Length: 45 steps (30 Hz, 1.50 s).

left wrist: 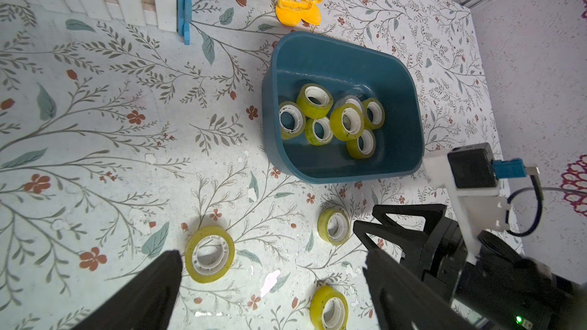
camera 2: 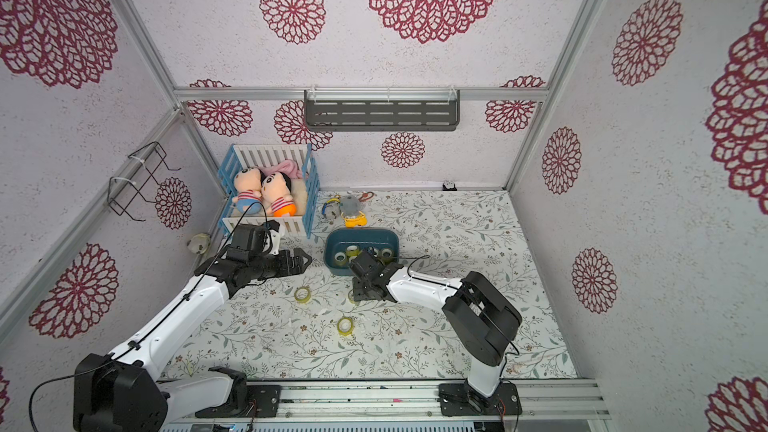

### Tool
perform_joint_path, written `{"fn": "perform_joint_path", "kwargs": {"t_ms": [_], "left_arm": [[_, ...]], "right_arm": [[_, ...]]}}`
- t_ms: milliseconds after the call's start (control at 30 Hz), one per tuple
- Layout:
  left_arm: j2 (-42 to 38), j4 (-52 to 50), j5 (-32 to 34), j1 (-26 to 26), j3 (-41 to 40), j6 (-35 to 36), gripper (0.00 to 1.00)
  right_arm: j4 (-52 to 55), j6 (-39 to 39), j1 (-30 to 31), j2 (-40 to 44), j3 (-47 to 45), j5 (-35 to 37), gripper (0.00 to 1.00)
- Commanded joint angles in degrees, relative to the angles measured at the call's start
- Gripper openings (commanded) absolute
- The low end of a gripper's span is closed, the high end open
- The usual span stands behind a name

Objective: Put the transparent tape into the storage box
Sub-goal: Pick up the tape at the center of the board.

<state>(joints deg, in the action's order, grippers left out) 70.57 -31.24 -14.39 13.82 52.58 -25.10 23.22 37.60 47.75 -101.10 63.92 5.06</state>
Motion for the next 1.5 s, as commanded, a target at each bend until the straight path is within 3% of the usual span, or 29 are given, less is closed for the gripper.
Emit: {"fn": "perform_joint_path", "kwargs": {"t_ms": [0,200,633,700,867,967,1300,1400,1467], "left_arm": [[-1.37,-0.25,0.53,-0.2,0.95,0.58,0.97],[-1.66,-0.07,0.76,-0.25,0.86,0.69,0.97],[-1.48,0.0,0.46,-0.2,0.93,0.49,0.97],[-1.57,0.02,0.56,-0.21,0.86,0.49,0.97],[-1.81,-0.12,0.67,-0.22,0.86,0.53,0.97],[-1.92,-0.12,0.79,-0.2,0.86,0.58,0.97],[-4.06,-0.26,-0.59,-0.2,1.27,0.47,0.97],[-10.67,4.13,-4.45,-0.2,-1.63,-0.12,0.97],[-16.14,8.83,-2.8,-0.11,-5.62,-0.95,0.97]], "right_arm": [[-1.39,-1.04,-0.21,-1.24,2.47,-0.63,0.56],[0.07,-1.86,0.12,-4.83,3.89,-0.34,0.55],[6.66,-2.36,0.6,-7.96,4.37,7.93,0.51],[6.46,-2.71,0.68,-8.45,4.28,8.04,0.45],[6.38,-2.73,1.12,-8.77,4.15,8.54,0.13],[5.15,-2.71,1.09,-6.67,3.03,8.89,0.0],[-3.62,-3.78,0.95,11.08,-5.22,8.39,0.0],[-7.57,-5.61,0.28,17.13,-6.67,5.74,0.0],[-6.78,-6.63,-0.88,18.64,-4.92,4.71,0.0]]}}
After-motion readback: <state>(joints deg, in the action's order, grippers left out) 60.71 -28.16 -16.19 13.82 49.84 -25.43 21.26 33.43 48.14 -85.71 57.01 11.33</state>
